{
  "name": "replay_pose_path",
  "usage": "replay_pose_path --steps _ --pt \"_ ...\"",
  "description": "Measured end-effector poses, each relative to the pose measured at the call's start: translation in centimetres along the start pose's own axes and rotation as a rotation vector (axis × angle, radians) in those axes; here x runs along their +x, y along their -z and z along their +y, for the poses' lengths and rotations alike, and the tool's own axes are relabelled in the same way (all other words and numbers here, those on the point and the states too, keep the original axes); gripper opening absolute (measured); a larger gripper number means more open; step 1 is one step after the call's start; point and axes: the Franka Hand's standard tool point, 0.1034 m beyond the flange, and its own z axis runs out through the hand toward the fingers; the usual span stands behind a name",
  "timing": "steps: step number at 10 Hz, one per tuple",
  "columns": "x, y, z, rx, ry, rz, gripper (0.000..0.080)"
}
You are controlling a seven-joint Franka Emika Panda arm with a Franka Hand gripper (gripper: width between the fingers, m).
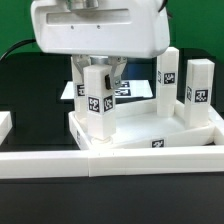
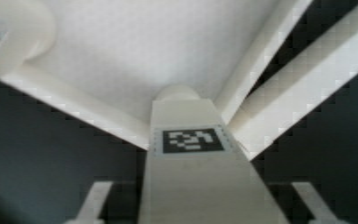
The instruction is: Assemble desk
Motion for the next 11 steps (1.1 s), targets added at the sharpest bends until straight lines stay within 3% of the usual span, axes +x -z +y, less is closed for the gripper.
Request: replay_pose_path --steps 4,6,7,8,10,11 --pt "-0.1 -0.2 -0.3 0.052 -0.559 -0.013 0.0294" --pt "-0.1 -0.3 -0.3 0.051 -0.513 -0.012 0.0294" --pt "0.0 -0.3 -0.3 0.052 -0.493 -0.009 0.0478" --pt "0.5 -0.3 0.1 0.06 -0.247 0.016 0.0591" --pt "-0.6 -0.8 -0.3 0.045 0.055 -0.001 0.0631" --pt "-0.4 -0.7 -0.1 0.046 0.094 0.002 0.0647"
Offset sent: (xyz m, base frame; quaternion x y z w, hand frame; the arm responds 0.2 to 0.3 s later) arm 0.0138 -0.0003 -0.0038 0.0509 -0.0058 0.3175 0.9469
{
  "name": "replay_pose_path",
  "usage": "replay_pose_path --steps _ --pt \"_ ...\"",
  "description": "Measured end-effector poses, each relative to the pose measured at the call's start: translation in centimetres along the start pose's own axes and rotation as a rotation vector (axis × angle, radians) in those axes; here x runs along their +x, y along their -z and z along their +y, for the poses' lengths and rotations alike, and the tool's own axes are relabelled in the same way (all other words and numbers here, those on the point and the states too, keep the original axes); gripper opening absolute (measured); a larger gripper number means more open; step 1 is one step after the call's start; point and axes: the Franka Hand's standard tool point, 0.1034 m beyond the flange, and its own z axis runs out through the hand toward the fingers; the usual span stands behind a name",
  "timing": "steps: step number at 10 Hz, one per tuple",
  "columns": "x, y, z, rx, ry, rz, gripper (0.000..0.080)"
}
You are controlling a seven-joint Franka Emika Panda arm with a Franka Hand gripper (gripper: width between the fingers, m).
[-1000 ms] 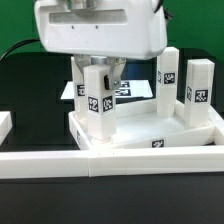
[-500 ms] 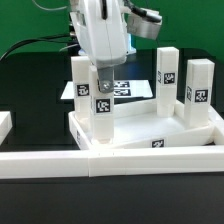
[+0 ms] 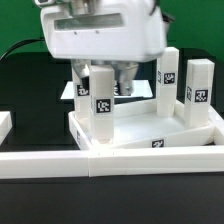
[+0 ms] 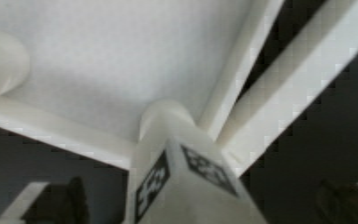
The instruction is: Assemble desk
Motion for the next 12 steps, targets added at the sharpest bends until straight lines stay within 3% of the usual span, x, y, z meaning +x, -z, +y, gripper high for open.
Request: replay_pose_path --steps 3,4,7,8,9,10,11,12 --pt "0.11 0.05 0.15 -0.006 0.248 -0.001 0.0648" --pt "0.14 0.35 0.11 -0.036 0.483 -0.018 0.0648" --pt "0.08 0.35 -0.16 -0.041 0.51 -0.028 0.0648" --pt "0.06 0.35 -0.18 -0.04 0.497 -0.028 0.0536" --pt "0.03 0.33 -0.21 -0.04 0.412 -0.027 0.0536" --pt "0.08 0.3 -0.05 -0.044 0.355 -0.026 0.0354" --pt "0.15 0.2 0.14 -0.049 0.257 -0.025 0.0294" --pt "0.05 0.17 -0.06 -0.054 0.134 -0.019 0.0294"
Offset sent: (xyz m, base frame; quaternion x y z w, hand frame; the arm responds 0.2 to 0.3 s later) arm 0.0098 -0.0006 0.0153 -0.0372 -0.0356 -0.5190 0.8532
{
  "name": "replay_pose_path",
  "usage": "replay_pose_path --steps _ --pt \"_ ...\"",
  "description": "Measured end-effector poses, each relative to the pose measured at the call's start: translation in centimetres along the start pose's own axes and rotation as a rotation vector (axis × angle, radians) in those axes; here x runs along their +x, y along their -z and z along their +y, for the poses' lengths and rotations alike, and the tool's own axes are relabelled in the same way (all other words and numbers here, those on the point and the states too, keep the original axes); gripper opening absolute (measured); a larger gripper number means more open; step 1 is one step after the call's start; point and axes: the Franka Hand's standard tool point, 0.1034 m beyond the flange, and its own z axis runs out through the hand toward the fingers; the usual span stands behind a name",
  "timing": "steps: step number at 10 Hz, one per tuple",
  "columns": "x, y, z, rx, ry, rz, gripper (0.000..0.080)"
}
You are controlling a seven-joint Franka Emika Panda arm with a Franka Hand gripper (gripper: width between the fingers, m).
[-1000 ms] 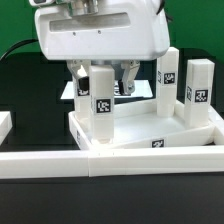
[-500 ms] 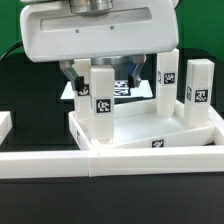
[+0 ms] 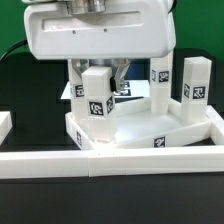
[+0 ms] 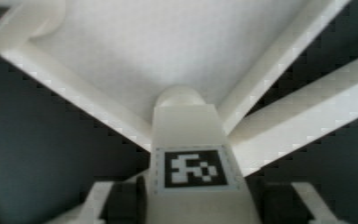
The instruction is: Assemble desk
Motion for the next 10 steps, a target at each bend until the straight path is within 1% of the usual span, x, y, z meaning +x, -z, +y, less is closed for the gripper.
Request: replay_pose_path --steps 2,3,4,5,6,7,8,9,10 --pt "-0.2 -0.1 -0.3 -0.003 -0.298 0.001 0.0291" --pt "-0.2 -0.1 -0.4 0.004 -0.446 -0.001 0.0291" --pt "-0.3 -0.2 -0.7 0.015 -0.637 -0.006 0.0291" --pt "-0.3 -0.4 -1.0 0.032 -0.816 -0.011 0.0291" --pt "-0.2 -0.4 -1.0 0.051 -0.926 -0.013 0.0291" --pt "-0.2 -0.4 -1.0 0.049 -0.903 -0.014 0.0291" --pt "-0.1 -0.3 -1.0 0.048 -0.799 -0.005 0.0366" --pt "0.0 -0.2 -1.2 0.052 -0.578 0.01 0.0366" --pt "0.1 0.0 -1.2 0.051 -0.372 0.006 0.0501"
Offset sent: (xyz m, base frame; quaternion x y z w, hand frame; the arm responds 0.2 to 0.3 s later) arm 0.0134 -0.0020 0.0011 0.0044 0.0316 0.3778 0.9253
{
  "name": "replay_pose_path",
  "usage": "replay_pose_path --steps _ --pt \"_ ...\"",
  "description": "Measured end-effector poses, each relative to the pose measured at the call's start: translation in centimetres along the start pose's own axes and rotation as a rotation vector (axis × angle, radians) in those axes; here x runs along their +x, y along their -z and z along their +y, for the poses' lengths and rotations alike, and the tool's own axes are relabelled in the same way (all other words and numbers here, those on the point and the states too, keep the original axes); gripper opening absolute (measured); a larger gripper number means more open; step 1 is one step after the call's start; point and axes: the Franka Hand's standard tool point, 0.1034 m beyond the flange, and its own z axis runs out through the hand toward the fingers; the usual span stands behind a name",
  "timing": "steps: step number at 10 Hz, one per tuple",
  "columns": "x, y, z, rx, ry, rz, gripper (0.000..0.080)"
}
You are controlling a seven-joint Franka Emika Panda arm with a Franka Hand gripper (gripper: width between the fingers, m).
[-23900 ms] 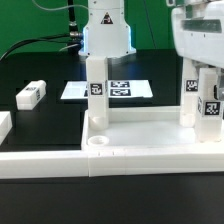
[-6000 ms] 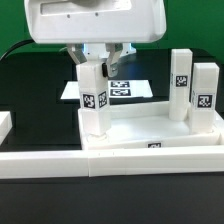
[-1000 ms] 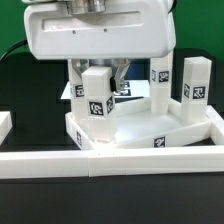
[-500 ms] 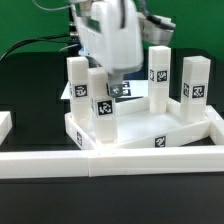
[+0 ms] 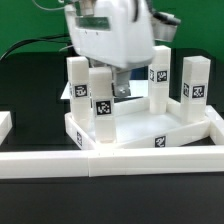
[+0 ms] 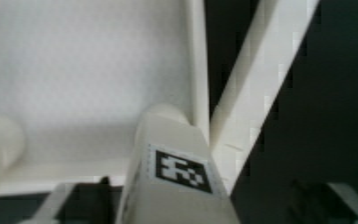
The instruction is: Assemble desk
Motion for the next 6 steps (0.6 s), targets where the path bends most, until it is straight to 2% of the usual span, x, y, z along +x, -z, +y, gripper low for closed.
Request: replay_pose_path --steps 1,4,5,6 --pt "0.43 0.01 0.55 -0.001 0.258 -0.012 0.0618" --pt "0.6 -0.06 0.79 -0.001 0.47 -0.006 0.0648" --pt "0.69 -0.01 0.82 -0.008 0.595 -0.003 0.0648" --pt "0.92 0.22 0.72 -0.029 0.79 0.008 0.0649"
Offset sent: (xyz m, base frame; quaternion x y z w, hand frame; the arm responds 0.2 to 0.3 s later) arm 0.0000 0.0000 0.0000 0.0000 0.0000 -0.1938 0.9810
